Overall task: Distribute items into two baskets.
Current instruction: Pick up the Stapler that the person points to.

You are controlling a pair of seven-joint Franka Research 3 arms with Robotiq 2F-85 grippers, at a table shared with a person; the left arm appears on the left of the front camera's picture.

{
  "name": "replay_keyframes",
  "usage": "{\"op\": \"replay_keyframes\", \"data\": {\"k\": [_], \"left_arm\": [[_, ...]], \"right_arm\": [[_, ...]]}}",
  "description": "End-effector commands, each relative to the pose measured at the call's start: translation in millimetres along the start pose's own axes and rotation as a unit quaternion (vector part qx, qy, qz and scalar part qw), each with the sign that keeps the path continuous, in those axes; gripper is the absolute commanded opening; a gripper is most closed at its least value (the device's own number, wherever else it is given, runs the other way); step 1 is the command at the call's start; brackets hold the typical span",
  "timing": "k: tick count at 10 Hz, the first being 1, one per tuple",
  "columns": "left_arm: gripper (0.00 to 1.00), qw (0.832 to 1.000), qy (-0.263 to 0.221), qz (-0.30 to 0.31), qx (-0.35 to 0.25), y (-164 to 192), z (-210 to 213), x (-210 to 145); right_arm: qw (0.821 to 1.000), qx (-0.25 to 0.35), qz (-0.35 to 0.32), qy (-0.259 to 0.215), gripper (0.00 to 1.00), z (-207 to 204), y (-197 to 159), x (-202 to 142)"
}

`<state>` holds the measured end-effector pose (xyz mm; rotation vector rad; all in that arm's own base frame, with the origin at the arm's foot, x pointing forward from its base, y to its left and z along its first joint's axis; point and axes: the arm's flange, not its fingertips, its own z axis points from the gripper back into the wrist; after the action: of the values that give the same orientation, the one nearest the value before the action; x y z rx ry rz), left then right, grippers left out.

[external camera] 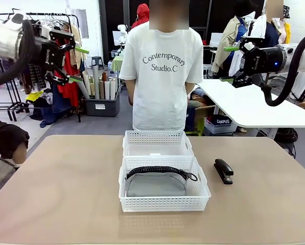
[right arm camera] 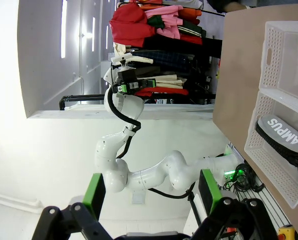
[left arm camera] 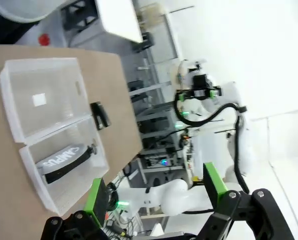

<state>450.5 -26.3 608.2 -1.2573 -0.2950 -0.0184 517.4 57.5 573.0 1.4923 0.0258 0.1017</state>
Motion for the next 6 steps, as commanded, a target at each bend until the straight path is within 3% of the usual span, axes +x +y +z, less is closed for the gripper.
{"op": "replay_keyframes", "data": {"k": [1,6], "left_arm": [[1.0,0.998,0.001,-0.017,-0.066,9.5,8.7,1.1],[1.0,0.994,0.009,-0.015,-0.106,6.8,17.3,5.5]], "right_arm": [[1.0,0.001,0.003,0.002,1.0,-0.5,2.3,-1.2],[1.0,0.001,0.003,0.002,1.0,-0.5,2.3,-1.2]]}}
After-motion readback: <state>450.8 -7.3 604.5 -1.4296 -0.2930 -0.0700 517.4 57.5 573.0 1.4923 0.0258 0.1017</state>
